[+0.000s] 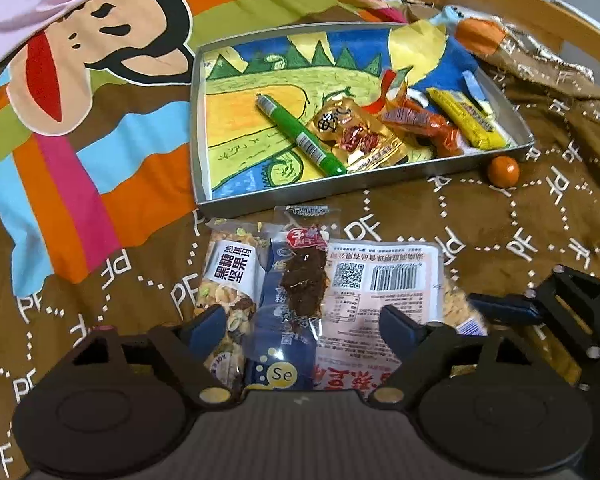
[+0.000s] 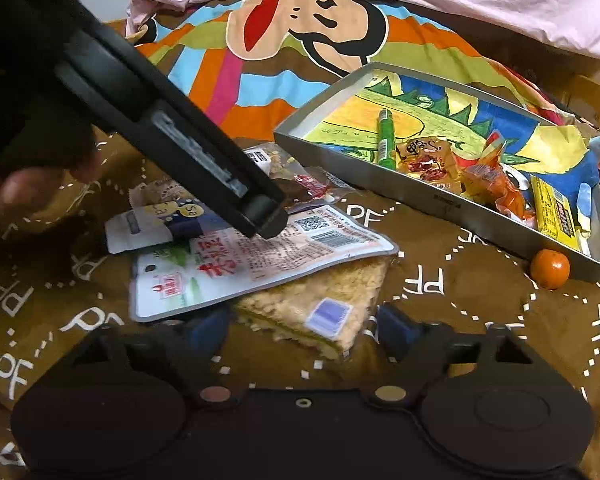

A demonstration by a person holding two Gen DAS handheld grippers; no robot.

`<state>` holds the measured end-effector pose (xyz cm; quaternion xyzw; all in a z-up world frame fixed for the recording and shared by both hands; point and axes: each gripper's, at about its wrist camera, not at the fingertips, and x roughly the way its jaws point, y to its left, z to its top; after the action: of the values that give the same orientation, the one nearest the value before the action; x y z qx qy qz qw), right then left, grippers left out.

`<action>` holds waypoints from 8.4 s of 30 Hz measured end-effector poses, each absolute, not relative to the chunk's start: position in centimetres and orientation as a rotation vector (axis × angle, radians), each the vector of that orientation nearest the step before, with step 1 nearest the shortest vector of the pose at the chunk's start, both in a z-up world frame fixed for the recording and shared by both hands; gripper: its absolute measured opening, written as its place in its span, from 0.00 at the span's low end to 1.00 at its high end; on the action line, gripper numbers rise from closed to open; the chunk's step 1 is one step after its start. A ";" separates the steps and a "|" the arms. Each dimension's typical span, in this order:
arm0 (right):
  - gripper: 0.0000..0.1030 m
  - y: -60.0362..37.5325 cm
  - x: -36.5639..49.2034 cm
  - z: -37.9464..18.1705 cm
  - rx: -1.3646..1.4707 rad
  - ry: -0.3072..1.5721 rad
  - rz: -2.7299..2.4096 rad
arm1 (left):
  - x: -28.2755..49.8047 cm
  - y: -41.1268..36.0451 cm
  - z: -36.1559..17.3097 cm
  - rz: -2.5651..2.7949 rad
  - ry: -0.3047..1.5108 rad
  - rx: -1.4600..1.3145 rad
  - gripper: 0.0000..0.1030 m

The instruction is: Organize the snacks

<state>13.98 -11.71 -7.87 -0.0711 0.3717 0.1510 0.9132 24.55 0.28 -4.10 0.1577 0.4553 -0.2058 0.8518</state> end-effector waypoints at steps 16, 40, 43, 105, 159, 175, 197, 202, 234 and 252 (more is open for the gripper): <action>0.75 -15.7 13.8 -6.6 -0.160 0.790 0.168 | 26.7 -0.2 -5.4 -0.476 0.964 0.315 0.57; 0.75 -14.0 14.9 -6.9 -0.172 0.791 0.273 | 29.1 0.0 -5.8 -0.413 1.077 0.185 0.49; 0.75 -14.5 14.3 -6.4 -0.184 0.836 0.252 | 28.2 -0.1 -5.4 -0.408 1.086 0.201 0.49; 0.72 -16.2 24.1 -3.8 -0.470 0.368 -0.132 | 34.0 -3.3 -1.1 -0.249 0.705 -0.059 0.49; 0.99 -18.5 23.4 -0.2 -0.240 0.333 -0.096 | 31.6 0.1 0.9 -0.068 0.639 -0.088 0.97; 0.99 -20.8 11.9 5.1 -0.123 0.259 -0.142 | 18.4 1.3 4.4 -0.032 0.575 0.035 1.00; 0.99 -19.8 -1.6 3.8 -0.008 0.429 -0.030 | 4.7 4.4 4.2 0.023 0.637 0.040 1.00; 0.99 -18.3 -2.5 3.0 -0.029 0.482 0.013 | 4.1 5.3 4.1 0.041 0.662 0.007 1.00; 0.99 -14.3 1.6 0.5 -0.145 0.637 0.213 | 13.2 7.3 3.7 -0.112 0.890 -0.006 1.00; 0.99 -10.5 9.3 -2.1 -0.127 0.683 0.368 | 22.6 8.2 -0.4 -0.027 0.980 0.055 1.00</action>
<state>9.32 -10.55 -2.14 -0.0621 0.3327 0.1793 0.9238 22.57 8.22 -0.40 0.0264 0.4706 -0.0130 0.8818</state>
